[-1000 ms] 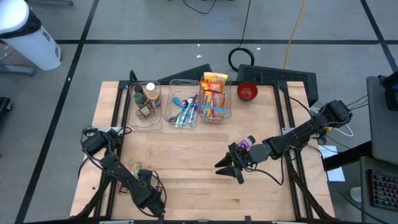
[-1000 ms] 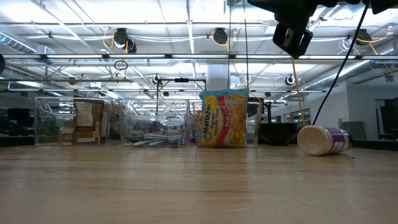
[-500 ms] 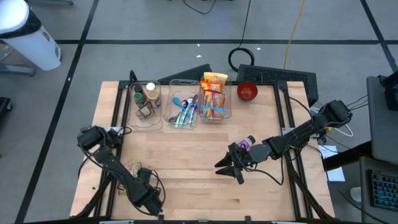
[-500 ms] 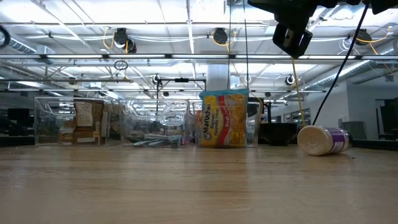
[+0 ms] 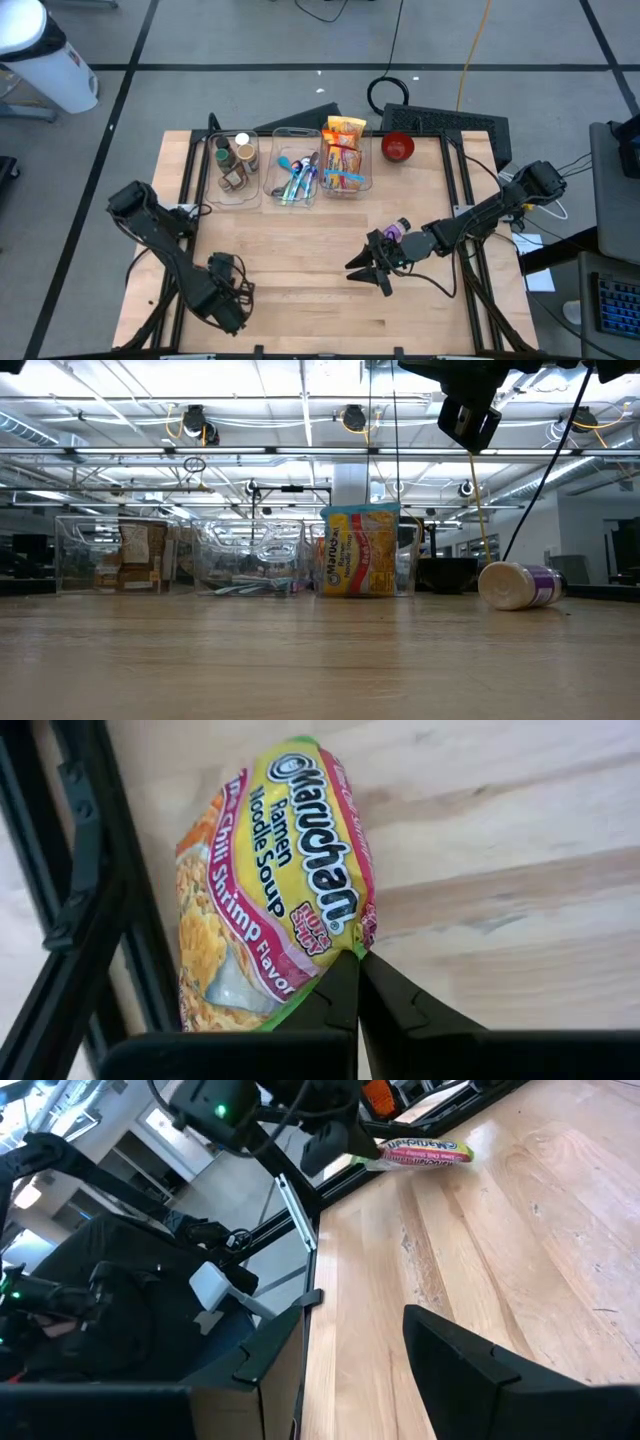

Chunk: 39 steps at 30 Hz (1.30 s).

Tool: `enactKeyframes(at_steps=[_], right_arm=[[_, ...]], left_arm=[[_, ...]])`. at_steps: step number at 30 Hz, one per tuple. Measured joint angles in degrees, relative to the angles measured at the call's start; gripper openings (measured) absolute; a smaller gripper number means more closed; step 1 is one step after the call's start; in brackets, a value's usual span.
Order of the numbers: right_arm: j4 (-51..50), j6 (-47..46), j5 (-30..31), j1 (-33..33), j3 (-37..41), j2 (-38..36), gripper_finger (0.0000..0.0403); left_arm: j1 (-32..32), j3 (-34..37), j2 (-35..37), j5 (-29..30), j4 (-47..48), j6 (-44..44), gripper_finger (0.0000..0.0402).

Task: Pick & Place Food Item
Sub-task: Put the green noodle pack into the right transparent bin

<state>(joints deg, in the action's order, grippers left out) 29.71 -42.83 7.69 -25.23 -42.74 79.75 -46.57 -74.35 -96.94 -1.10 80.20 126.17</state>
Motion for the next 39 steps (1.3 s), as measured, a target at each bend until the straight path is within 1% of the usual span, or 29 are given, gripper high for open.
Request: enactKeyframes(at_steps=[4, 12, 21, 25, 31, 35, 39], right_arm=[[0.0, 0.0, 0.0, 0.0, 0.0, 0.0, 0.0164], [0.0, 0.2, 0.0, 0.0, 0.0, 0.0, 0.0164], [0.1, 0.9, 0.0, 0.4, 0.0, 0.0, 0.0164], [3.2, 3.6, 0.0, 0.8, 0.0, 0.0, 0.0164], [10.6, 11.5, 0.2, 0.8, 0.0, 0.0, 0.0164], [10.6, 12.5, 0.2, 0.8, 0.0, 0.0, 0.0164], [10.6, 12.9, 0.1, 0.9, 0.0, 0.0, 0.0169]], left_arm=[[1.1, 0.0, 1.6, 2.8, 0.0, 0.0, 0.0001], [3.9, 0.0, 4.7, 12.2, -1.6, -0.1, 0.0], [8.4, 0.0, 7.7, 22.1, -6.7, -4.9, 0.0], [11.0, 0.0, 8.4, 25.2, -10.5, -9.0, 0.0], [15.2, 0.0, 8.3, 27.3, -18.7, -17.6, 0.0], [18.3, 0.0, 8.3, 30.1, -26.0, -23.9, 0.0], [21.3, 0.0, 8.3, 30.0, -33.9, -32.9, 0.0]])
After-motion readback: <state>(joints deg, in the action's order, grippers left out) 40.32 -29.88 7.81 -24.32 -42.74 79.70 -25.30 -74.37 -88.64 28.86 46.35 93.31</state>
